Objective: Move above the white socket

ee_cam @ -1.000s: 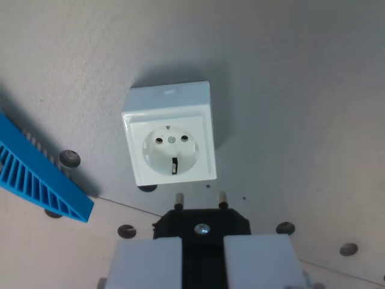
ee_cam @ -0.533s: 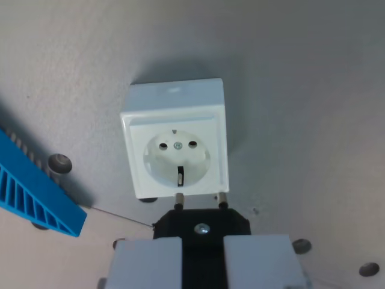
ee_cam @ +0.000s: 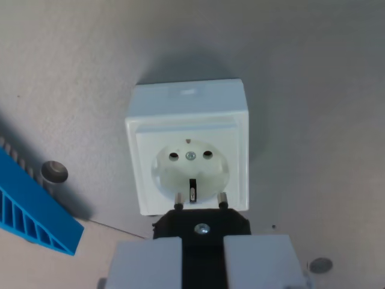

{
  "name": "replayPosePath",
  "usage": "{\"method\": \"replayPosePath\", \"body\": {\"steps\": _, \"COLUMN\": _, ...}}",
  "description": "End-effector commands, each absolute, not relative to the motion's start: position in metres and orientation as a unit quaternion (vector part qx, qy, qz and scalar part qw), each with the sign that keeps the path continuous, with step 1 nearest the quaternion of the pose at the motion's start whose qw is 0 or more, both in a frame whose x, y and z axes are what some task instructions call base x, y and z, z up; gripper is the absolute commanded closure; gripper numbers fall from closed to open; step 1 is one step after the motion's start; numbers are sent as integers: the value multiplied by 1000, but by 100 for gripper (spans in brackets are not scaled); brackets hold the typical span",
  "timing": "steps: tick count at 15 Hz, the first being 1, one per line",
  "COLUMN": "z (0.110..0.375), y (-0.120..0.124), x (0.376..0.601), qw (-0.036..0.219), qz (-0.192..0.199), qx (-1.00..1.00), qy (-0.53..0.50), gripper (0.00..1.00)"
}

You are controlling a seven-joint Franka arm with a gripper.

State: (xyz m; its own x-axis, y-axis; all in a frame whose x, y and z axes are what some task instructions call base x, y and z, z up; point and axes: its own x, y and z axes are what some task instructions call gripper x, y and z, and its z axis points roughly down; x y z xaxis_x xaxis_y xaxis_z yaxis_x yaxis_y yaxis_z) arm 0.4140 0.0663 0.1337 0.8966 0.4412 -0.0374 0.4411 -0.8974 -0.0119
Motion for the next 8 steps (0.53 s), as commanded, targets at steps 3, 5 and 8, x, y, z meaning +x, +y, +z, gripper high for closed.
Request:
{"method": "replayPosePath", "body": {"steps": 3, "z": 119, "y": 66, "x": 404, "qw": -3, "qz": -36, "qx": -968, "qy": -247, "gripper": 100}}
{"method": "replayPosePath", "body": {"steps": 5, "z": 115, "y": 66, "x": 402, "qw": -3, "qz": -36, "qx": -969, "qy": -246, "gripper": 100}}
{"method": "replayPosePath", "body": {"steps": 8, "z": 112, "y": 66, "x": 400, "qw": -3, "qz": -36, "qx": -969, "qy": -244, "gripper": 100}}
